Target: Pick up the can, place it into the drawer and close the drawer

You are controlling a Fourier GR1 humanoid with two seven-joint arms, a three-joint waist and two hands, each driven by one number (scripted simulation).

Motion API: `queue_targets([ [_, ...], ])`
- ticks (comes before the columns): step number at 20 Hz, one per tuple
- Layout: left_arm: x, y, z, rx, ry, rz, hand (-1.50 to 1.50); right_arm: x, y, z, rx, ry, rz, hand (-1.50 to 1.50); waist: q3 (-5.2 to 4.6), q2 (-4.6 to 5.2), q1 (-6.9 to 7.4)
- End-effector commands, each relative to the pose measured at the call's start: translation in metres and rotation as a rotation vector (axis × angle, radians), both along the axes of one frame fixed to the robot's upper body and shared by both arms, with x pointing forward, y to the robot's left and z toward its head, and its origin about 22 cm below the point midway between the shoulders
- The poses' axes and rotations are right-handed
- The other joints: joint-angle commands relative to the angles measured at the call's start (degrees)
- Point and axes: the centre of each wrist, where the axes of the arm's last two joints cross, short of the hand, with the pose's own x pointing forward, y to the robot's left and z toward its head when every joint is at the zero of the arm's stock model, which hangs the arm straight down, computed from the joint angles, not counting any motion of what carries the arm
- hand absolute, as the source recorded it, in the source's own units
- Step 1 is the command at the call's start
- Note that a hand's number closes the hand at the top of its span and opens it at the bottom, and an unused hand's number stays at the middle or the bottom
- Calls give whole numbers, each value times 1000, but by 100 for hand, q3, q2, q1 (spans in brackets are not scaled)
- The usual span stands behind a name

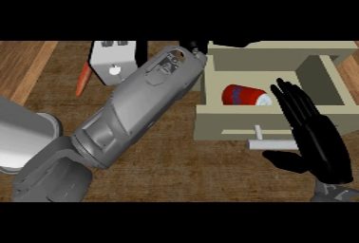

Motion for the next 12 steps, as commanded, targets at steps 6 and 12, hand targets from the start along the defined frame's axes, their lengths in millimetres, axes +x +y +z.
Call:
queue_targets([
  [6,3,46,11,7,21,13,-150,35,-4,-66,4,-21,-82,-150,2,-49,145],
  [12,-4,56,28,10,-1,8,-150,75,11,-86,-56,-2,-130,-150,5,-23,257],
])
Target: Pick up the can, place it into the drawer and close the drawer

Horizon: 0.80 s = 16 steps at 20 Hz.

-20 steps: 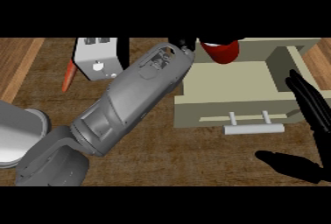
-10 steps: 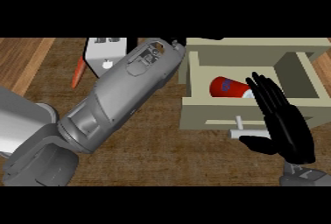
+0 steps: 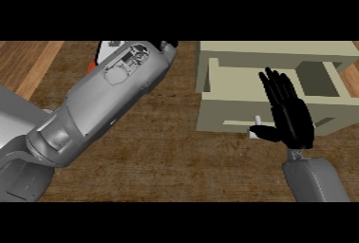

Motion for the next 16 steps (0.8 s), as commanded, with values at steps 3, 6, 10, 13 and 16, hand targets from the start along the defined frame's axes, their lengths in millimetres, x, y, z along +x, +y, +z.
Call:
queue_targets([
  [3,-9,22,4,12,18,1,-150,25,4,-33,-51,50,-35,-150,91,77,116],
  [6,-10,41,12,4,22,4,-150,25,0,-49,-80,73,-58,-150,89,73,135],
  [10,-16,39,1,7,33,-18,-150,50,1,-45,-103,12,-85,-150,96,136,169],
  [13,-19,57,-2,6,35,-3,-150,65,8,-44,-91,-38,-112,-150,97,151,242],
  [16,-26,67,-7,6,47,-8,-150,80,3,-38,-76,-62,-129,-150,97,135,247],
])
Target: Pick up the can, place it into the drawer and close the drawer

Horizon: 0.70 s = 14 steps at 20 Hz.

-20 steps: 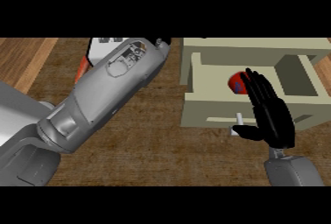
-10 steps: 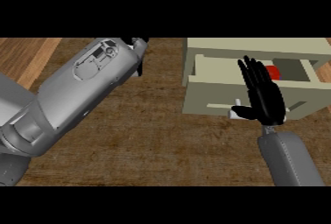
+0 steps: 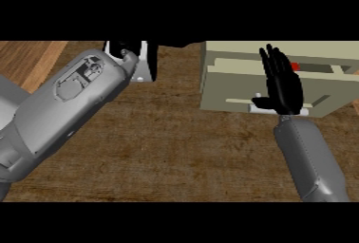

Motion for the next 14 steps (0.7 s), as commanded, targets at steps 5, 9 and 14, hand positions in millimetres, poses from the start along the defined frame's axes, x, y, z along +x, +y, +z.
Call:
queue_targets([
  [5,-21,18,-22,2,25,-2,-150,35,25,2,27,11,-19,-150,110,132,75],
  [9,-23,33,-16,13,31,-24,-150,54,25,21,36,-29,-57,-150,113,189,144],
  [14,-35,40,-5,22,15,-29,-150,66,28,35,20,-25,-64,-150,115,175,181],
])
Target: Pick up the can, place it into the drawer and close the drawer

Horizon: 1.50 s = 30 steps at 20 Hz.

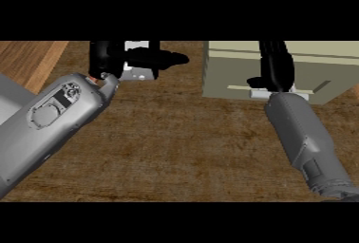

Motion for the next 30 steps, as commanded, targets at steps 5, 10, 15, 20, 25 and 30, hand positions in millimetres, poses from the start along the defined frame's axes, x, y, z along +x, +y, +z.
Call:
queue_targets([
  [5,-14,25,-26,13,26,3,-150,23,20,32,0,2,38,-150,6,82,61],
  [10,-22,17,-32,5,-12,-12,-150,32,23,52,39,-14,23,-150,11,113,115],
  [15,-25,28,-30,23,-25,-24,-150,28,21,39,77,-7,72,-150,17,124,124],
  [20,-21,39,-25,14,-8,2,-150,36,53,67,272,-51,164,-150,23,115,121],
  [25,-23,41,-36,0,-10,22,-150,38,53,73,455,-57,234,-150,22,92,14],
  [30,-32,55,-42,10,7,29,-150,38,51,71,661,-82,262,-150,17,14,-30],
])
